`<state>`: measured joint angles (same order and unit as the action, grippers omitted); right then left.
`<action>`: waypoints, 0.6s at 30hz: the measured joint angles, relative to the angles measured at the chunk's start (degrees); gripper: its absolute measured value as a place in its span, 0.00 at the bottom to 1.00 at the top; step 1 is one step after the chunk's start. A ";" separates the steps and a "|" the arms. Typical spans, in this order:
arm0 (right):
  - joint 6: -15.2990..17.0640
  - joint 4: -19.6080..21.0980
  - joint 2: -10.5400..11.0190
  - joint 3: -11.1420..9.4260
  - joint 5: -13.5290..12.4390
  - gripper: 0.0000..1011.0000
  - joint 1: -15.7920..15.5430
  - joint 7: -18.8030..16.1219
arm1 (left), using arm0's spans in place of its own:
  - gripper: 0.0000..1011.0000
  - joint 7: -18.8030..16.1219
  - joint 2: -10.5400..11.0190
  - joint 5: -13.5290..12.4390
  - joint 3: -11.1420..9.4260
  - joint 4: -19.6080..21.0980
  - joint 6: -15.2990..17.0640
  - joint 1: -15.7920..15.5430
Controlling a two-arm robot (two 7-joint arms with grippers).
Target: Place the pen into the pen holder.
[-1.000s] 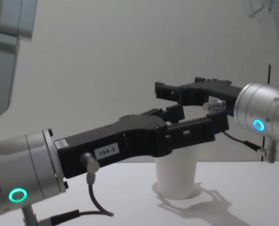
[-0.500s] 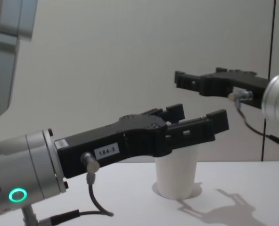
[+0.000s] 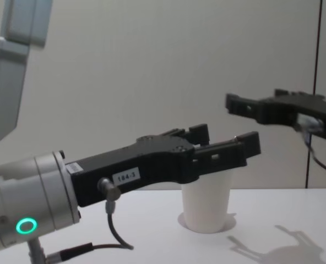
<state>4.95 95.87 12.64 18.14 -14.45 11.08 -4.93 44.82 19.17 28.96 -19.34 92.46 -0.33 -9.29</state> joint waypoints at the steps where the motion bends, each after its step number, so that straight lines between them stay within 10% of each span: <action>1: -0.12 0.21 0.26 -0.21 -0.08 0.99 -0.46 0.04 | 0.99 -0.48 0.03 -0.20 -0.08 0.01 0.02 -0.06; 18: -2.61 4.64 5.75 -4.48 -1.78 0.99 -10.25 0.99 | 0.99 -13.55 0.83 -5.41 -2.08 0.22 0.34 -1.34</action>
<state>2.34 100.50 18.38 13.67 -16.24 0.83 -3.94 31.27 20.00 23.55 -21.43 92.68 0.02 -10.63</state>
